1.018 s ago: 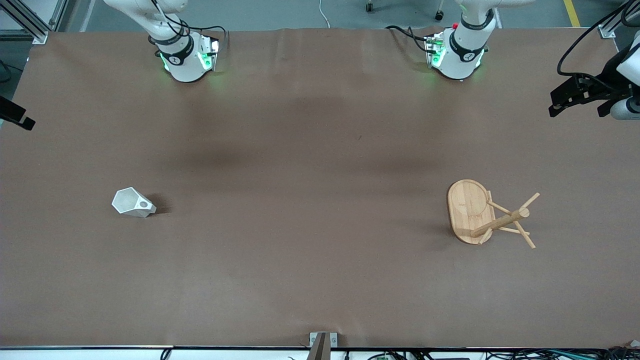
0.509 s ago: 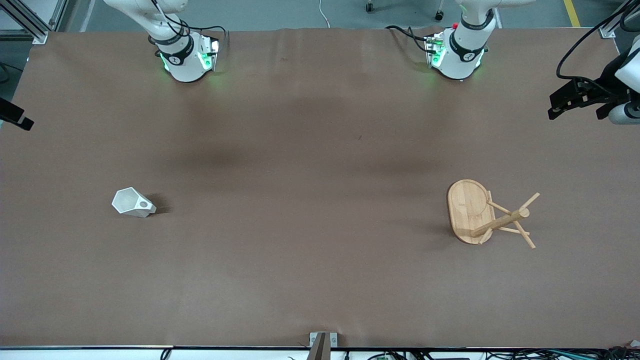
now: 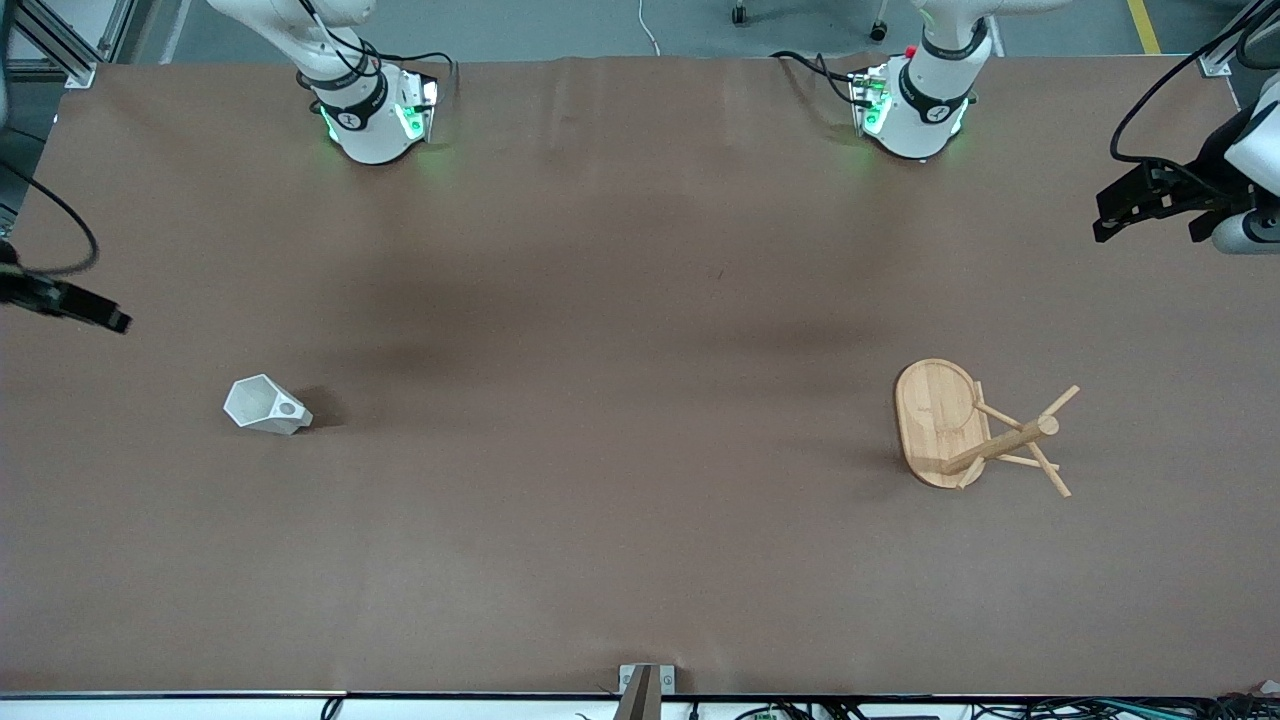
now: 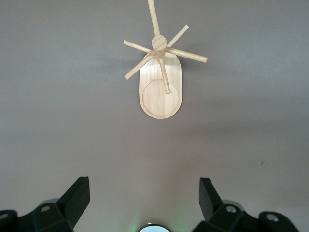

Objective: Hang cup on rack
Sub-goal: 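Reach the right gripper down to the white cup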

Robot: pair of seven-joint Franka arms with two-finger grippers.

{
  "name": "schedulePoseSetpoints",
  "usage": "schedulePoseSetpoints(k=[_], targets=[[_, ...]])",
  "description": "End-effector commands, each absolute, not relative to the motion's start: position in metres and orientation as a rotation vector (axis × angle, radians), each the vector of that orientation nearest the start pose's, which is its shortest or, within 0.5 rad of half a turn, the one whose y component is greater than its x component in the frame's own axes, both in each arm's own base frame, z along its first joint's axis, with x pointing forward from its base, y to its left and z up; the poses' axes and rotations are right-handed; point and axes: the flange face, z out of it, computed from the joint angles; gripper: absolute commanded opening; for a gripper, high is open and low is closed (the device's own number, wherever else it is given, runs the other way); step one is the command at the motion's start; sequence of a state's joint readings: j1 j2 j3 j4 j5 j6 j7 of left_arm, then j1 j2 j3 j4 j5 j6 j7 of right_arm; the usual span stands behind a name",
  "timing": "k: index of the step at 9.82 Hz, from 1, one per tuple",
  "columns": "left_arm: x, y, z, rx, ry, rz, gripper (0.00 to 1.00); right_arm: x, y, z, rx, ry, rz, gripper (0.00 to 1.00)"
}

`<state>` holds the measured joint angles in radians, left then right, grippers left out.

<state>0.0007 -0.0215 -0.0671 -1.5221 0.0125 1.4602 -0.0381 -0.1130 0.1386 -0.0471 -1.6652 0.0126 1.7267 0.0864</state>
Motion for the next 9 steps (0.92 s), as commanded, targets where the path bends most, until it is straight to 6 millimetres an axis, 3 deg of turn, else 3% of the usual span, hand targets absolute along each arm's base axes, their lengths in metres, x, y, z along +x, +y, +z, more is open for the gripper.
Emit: schedulePoseSetpoints(k=[1, 3, 5, 6, 7, 9], targets=[[0.54, -0.042, 0.636, -3.114, 0.086, 0.12, 1.0, 0.591, -0.103, 0.44, -3.124, 0.302, 0.125, 1.0], [0.54, -0.041, 0.636, -3.113, 0.088, 0.12, 1.0, 0.584, -0.114, 0.364, -3.133, 0.295, 0.047, 1.0], [0.54, -0.042, 0.636, -3.114, 0.093, 0.12, 1.0, 0.573, -0.113, 0.303, -3.14, 0.3, -0.025, 1.0], [0.54, -0.041, 0.636, -3.112, 0.093, 0.12, 1.0, 0.574, -0.115, 0.28, -3.14, 0.308, -0.025, 0.99], [0.54, -0.041, 0.635, -3.112, 0.095, 0.122, 1.0, 0.573, -0.118, 0.27, -3.139, 0.315, -0.011, 0.98], [0.54, -0.042, 0.634, -3.115, 0.096, 0.125, 1.0, 0.573, -0.12, 0.251, -3.141, 0.319, -0.013, 0.85]])
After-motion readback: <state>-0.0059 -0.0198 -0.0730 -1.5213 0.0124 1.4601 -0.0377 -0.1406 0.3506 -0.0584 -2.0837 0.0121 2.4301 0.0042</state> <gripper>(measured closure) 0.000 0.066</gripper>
